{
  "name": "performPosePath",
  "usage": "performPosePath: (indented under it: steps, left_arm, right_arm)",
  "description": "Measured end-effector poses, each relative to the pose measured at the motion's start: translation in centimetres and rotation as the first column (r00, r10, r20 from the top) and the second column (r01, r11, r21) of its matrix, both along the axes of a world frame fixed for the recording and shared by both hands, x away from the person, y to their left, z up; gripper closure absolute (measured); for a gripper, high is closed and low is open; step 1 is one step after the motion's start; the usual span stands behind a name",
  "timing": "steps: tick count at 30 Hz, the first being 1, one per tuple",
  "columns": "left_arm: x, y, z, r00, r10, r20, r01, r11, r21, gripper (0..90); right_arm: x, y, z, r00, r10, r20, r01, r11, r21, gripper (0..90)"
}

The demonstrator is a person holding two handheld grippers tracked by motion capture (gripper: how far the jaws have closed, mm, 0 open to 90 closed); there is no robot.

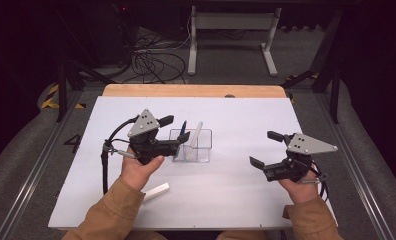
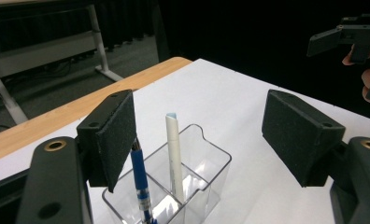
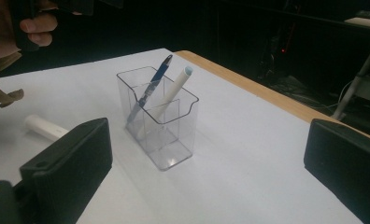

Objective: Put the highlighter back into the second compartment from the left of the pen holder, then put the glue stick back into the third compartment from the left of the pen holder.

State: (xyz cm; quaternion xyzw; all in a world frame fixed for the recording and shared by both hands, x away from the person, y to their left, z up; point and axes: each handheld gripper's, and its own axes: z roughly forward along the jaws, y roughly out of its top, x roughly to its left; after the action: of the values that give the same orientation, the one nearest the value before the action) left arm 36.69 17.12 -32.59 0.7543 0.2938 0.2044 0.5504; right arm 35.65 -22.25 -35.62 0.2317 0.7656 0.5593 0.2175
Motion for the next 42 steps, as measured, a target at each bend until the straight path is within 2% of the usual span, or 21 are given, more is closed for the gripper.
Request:
performPosePath:
  steps: [3,10,13,15,22,26,29,38,42]
  left_arm:
    - [-0.2,0.4,-0.2,1.0,0.001,-0.006,-0.001,1.0,0.004,25.6]
    - [-1.2,2.0,-0.6,0.9999,0.006,-0.013,-0.005,0.999,0.045,23.6]
    - [-1.7,3.0,-0.7,0.9996,0.008,-0.027,-0.007,0.9992,0.04,22.4]
    - [-2.1,3.7,-0.8,0.9996,0.023,-0.015,-0.023,0.999,0.039,21.5]
    - [-3.2,5.3,-1.3,0.9991,0.042,-0.006,-0.042,0.997,0.065,19.0]
    - [-3.4,5.7,-1.2,0.999,0.043,-0.013,-0.043,0.9978,0.051,18.8]
    - [-3.7,5.9,-0.9,0.9988,0.049,-0.003,-0.049,0.997,0.06,18.7]
    - [-4.0,7.1,-1.7,0.9971,0.074,-0.02,-0.072,0.9938,0.085,18.4]
    - [-4.7,8.2,-1.9,0.9965,0.081,-0.021,-0.079,0.9951,0.059,18.1]
  right_arm:
    - [0.0,0.3,0.0,0.9998,0.019,-0.003,-0.019,0.9998,0.005,0.1]
    - [-0.3,0.9,0.0,0.9989,0.048,0.003,-0.047,0.9987,-0.016,0.0]
    - [-0.3,1.3,-0.2,0.9979,0.065,0.001,-0.065,0.9977,-0.018,0.0]
    - [-0.4,1.7,-0.2,0.9979,0.065,0.005,-0.064,0.9974,-0.033,0.0]
    - [-0.4,2.3,-0.2,0.9961,0.088,-0.007,-0.088,0.9959,-0.02,1.6]
    - [-0.4,2.3,-0.2,0.9956,0.093,-0.005,-0.093,0.9955,-0.016,1.9]
    - [-0.4,2.4,-0.2,0.9954,0.096,-0.003,-0.096,0.9951,-0.025,2.2]
    - [-0.6,2.8,0.0,0.9899,0.141,0.009,-0.141,0.9889,-0.048,3.0]
    - [-0.7,3.5,0.1,0.9837,0.179,0.017,-0.178,0.9817,-0.069,3.1]
